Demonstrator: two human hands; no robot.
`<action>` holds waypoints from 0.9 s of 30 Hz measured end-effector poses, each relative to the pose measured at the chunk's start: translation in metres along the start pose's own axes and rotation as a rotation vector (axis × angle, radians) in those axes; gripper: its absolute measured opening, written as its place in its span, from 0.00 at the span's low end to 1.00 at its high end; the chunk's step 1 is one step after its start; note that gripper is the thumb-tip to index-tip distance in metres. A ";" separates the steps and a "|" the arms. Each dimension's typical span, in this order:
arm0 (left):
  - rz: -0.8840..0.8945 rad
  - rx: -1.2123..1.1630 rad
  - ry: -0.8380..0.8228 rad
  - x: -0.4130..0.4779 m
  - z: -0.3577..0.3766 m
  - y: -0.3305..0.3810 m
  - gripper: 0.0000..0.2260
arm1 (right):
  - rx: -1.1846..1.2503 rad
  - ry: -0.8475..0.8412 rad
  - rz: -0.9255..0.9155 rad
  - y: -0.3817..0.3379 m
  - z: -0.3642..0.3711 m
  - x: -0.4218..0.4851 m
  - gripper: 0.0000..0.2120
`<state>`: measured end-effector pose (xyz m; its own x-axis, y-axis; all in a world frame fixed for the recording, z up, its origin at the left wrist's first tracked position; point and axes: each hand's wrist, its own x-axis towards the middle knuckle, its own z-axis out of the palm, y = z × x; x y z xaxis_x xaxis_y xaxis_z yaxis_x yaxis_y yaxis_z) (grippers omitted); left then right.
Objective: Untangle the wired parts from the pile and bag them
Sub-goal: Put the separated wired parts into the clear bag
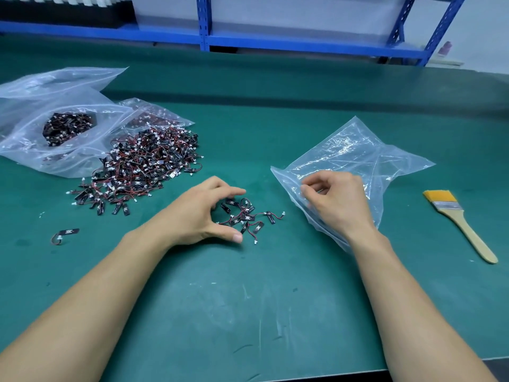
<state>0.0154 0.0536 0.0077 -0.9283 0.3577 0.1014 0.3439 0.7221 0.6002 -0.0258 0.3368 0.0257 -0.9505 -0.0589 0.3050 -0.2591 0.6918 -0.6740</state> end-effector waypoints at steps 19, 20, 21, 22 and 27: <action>0.171 -0.115 0.313 0.014 0.018 0.050 0.02 | -0.003 -0.053 -0.107 -0.008 -0.010 -0.003 0.07; 0.147 -0.199 0.305 0.017 0.021 0.060 0.02 | 0.028 -0.065 -0.104 -0.009 -0.010 -0.003 0.07; 0.119 -0.262 0.283 0.021 0.025 0.070 0.02 | 0.066 -0.069 -0.094 -0.010 -0.011 -0.002 0.06; 0.089 -0.288 0.260 0.027 0.029 0.080 0.02 | 0.103 -0.062 -0.084 -0.011 -0.011 -0.002 0.07; -0.067 -0.006 0.241 0.057 0.043 0.112 0.02 | 0.294 0.043 -0.067 -0.018 -0.018 -0.002 0.07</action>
<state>0.0070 0.1804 0.0472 -0.9562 0.1568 0.2471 0.2800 0.7355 0.6170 -0.0160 0.3373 0.0494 -0.9233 -0.0622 0.3791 -0.3651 0.4490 -0.8155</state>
